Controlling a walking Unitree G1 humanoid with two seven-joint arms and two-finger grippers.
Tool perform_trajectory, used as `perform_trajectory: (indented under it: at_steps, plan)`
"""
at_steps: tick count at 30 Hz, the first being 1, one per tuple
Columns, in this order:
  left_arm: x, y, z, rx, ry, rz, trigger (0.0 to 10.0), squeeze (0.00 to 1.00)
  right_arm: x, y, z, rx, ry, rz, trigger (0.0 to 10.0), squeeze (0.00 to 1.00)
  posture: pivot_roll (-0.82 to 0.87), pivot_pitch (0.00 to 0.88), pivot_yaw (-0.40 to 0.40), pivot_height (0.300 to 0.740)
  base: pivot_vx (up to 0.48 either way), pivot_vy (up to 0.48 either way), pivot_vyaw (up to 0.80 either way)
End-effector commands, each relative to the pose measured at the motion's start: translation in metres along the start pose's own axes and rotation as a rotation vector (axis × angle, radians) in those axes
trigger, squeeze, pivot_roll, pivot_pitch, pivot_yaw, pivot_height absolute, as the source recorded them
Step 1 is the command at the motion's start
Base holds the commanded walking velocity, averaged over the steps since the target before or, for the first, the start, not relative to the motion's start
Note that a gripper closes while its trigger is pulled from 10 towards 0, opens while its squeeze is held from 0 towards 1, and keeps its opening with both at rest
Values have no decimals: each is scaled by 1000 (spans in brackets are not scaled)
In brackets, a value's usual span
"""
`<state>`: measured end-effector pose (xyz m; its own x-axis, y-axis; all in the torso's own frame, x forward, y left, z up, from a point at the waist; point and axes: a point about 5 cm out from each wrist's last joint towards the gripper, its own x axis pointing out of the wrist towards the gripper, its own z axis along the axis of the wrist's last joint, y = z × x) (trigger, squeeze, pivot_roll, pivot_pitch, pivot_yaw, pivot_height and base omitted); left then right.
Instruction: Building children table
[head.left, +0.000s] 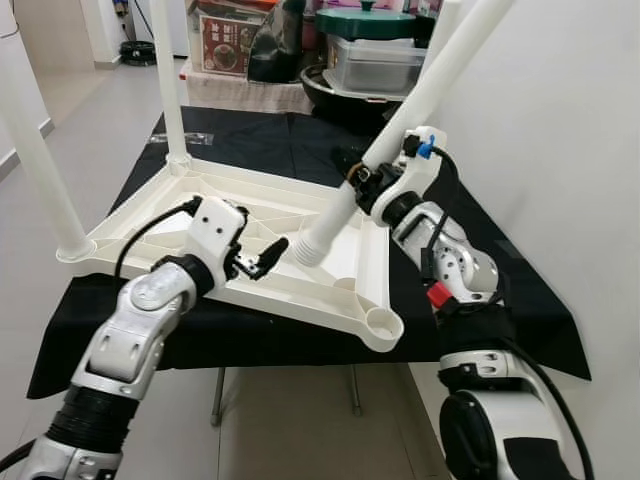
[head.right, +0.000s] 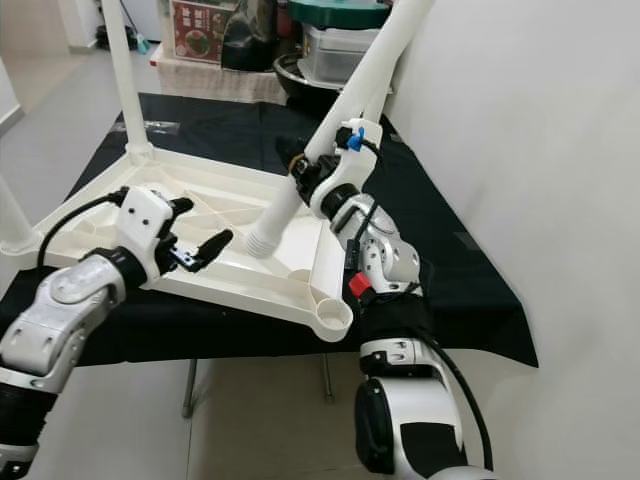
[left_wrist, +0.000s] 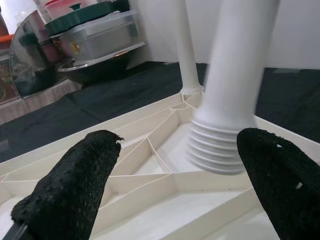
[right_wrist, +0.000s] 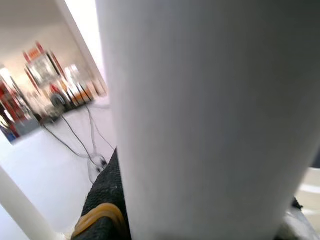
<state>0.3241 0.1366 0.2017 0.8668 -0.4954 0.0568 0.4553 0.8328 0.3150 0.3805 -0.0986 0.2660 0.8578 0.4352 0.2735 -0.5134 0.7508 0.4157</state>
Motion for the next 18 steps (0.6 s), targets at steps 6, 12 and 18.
perform_trajectory:
  at_steps: [6,12,18]
  plan:
    - [9,-14,-12,46,22,0,10000,0,-1,15,1,51,-25,38,0,0,77,0,-104,740,0,0,0]
    - [16,-14,-13,72,17,11,10000,0,-2,22,-6,56,-3,60,0,0,74,0,-105,740,0,0,0]
    - [22,-13,-11,89,11,7,10000,0,-6,26,-11,48,14,69,0,0,73,0,-102,740,0,0,0]
